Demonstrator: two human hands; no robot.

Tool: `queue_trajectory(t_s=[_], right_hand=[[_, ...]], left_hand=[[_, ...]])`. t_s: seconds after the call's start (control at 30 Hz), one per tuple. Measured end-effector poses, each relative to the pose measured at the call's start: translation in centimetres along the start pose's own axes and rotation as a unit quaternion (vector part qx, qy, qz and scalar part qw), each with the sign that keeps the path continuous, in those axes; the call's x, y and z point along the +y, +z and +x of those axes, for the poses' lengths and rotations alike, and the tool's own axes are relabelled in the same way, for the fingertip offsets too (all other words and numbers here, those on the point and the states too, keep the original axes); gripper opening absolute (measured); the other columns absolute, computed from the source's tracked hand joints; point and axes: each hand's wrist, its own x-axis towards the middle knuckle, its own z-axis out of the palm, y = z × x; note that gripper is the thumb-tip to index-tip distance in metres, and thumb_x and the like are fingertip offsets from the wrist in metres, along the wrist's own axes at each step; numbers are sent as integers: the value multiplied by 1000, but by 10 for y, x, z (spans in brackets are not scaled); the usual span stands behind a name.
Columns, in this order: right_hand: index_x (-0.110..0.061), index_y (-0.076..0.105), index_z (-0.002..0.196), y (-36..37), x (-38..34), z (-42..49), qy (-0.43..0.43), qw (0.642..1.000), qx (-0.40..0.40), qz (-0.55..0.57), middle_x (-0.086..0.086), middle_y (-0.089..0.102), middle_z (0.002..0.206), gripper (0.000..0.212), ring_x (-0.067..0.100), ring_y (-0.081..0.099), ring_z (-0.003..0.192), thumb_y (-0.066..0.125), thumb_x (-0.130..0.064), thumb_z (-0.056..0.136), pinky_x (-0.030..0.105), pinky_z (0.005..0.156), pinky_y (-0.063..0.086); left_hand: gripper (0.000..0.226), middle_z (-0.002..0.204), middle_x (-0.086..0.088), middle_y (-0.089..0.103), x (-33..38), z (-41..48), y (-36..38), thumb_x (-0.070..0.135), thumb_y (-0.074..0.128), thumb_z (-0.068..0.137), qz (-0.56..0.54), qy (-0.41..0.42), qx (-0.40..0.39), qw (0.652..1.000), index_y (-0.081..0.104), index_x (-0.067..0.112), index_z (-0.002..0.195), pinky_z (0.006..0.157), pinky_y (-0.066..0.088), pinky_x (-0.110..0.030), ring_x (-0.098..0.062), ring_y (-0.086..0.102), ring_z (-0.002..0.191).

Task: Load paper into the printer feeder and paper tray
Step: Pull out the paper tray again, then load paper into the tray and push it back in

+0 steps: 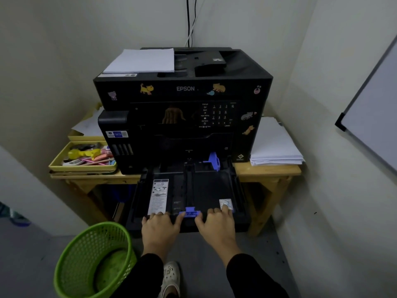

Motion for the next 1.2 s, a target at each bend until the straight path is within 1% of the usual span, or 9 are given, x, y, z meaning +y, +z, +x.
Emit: queue_trajectory(t_s=[0.3, 0.4, 0.5, 0.6, 0.73, 0.83, 1.0, 1.07, 1.2], right_hand=[[-7, 70, 78, -8, -1, 8, 21, 998, -44, 26, 10, 70, 78, 55, 30, 55, 98, 35, -49, 83, 36, 78, 47], [-9, 67, 74, -16, -7, 21, 63, 995, -68, 46, 9, 70, 76, 46, 27, 61, 87, 41, -47, 82, 35, 76, 50], [-11, 68, 81, -30, -16, 46, 114, 987, -94, 65, 8, 72, 86, 32, 25, 67, 83, 49, -36, 85, 29, 66, 45], [-10, 67, 90, -59, -29, 83, 150, 978, -102, 105, 10, 71, 97, 25, 29, 66, 92, 53, -30, 86, 32, 77, 51], [-5, 63, 97, -119, -55, 133, 99, 966, 2, 238, 13, 68, 96, 27, 29, 65, 89, 52, -28, 88, 30, 70, 50], [-3, 61, 94, -167, -80, 172, 31, 923, 105, 368, 12, 67, 86, 18, 23, 63, 75, 52, -18, 88, 28, 62, 50], [-4, 58, 80, -227, -120, 247, -27, 860, 231, 454, -5, 50, 60, 9, 3, 45, 50, 55, -10, 86, 6, 44, 39], [-4, 57, 78, -240, -131, 279, -21, 854, 237, 463, -5, 48, 61, 10, 3, 44, 50, 53, -9, 85, 10, 39, 37], [-11, 36, 57, -250, -146, 339, 10, 877, 183, 445, 1, 36, 56, 29, 12, 32, 45, 46, -1, 83, 18, 35, 27]], left_hand=[[66, 99, -3, 72, 9, 1, -2, 64, 26, 90, 3, -33, 0, 999, 71, 17, 93, 97, 43, -42, -23, 63, 101], [64, 97, -5, 72, 20, 7, -9, 61, 26, 92, -19, -66, -19, 997, 72, 16, 91, 97, 41, -44, -26, 64, 98], [56, 103, -6, 68, 34, 25, -22, 54, 26, 94, -46, -68, -21, 996, 65, 15, 103, 95, 41, -44, -25, 64, 97], [51, 129, -13, 50, 47, 52, -48, 49, 28, 96, -69, -21, 13, 997, 47, 13, 127, 95, 42, -41, -29, 55, 112], [52, 142, -16, 35, 58, 94, -108, 40, 42, 95, -192, 16, 135, 972, 39, 5, 134, 103, 37, -40, -32, 39, 127], [44, 135, -18, 43, 60, 129, -160, 29, 51, 93, -238, 80, 239, 938, 47, 1, 126, 97, 38, -38, -34, 44, 119], [35, 115, -23, 57, 51, 194, -240, 19, 61, 85, -250, 111, 416, 867, 58, -5, 110, 88, 42, -43, -40, 51, 105], [35, 117, -19, 57, 43, 222, -263, 22, 58, 86, -251, 103, 422, 865, 56, -2, 113, 88, 40, -39, -36, 50, 107], [41, 128, -13, 51, 26, 279, -290, 28, 49, 91, -221, 53, 359, 905, 49, 5, 126, 91, 38, -38, -31, 41, 117]])
